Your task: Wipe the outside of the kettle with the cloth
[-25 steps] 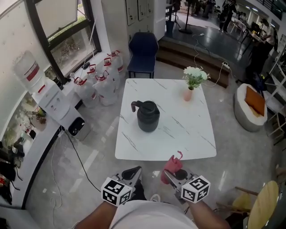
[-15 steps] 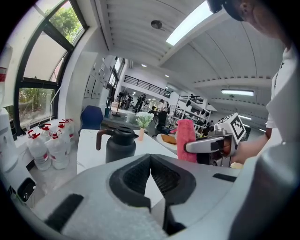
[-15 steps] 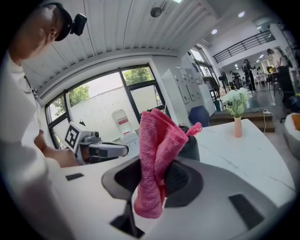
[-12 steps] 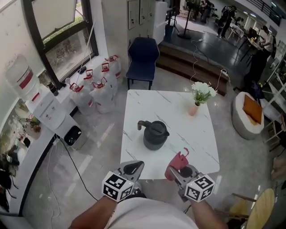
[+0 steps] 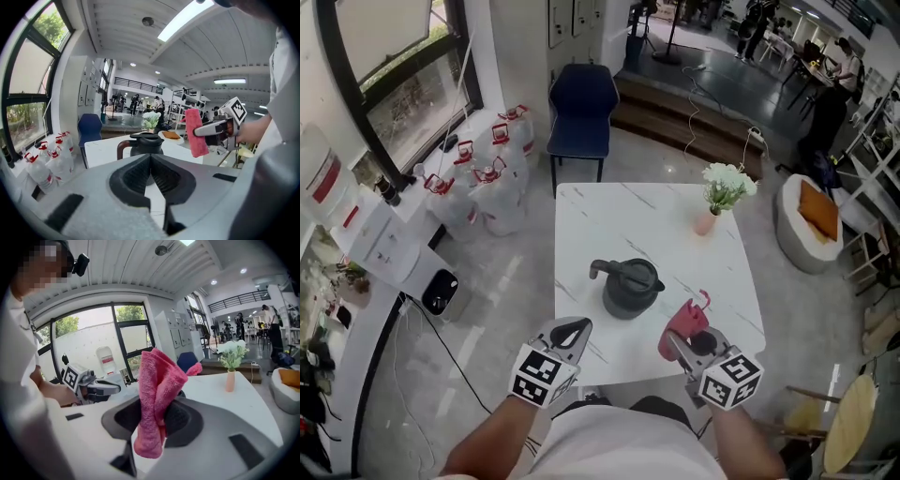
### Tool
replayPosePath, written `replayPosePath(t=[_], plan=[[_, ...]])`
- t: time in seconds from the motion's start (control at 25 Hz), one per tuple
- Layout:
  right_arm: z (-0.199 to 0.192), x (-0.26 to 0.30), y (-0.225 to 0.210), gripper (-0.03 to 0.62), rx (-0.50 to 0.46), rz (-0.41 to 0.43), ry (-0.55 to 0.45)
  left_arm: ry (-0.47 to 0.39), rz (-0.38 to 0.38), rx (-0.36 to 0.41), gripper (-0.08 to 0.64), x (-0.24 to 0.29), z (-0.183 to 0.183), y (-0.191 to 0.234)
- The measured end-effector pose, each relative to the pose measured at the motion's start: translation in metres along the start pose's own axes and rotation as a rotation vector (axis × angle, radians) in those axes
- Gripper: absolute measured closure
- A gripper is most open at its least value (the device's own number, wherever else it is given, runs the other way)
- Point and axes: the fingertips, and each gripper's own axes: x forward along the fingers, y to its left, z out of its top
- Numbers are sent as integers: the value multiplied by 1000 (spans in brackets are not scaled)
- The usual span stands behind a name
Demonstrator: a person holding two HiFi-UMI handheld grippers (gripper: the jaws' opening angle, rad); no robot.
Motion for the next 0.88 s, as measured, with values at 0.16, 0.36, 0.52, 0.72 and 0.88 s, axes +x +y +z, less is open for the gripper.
replayPosePath(t=[0.16,0.36,0.52,0.72,0.88], plan=[[26,10,-1,469,-40,15,-25,97,-14,57,474,23,-20,33],[63,50,-6,469,-91,55,-24,142,26,51,428,58,-28,89],[80,92,3,468,-145,131,11,186,-10,99,364,91,-32,105],[88,138,15,466,-139,248,67,237,-38,100,311,117,-39,114],[88,166,21,465,-102,308,99,259,-67,192,327,136,-36,110]])
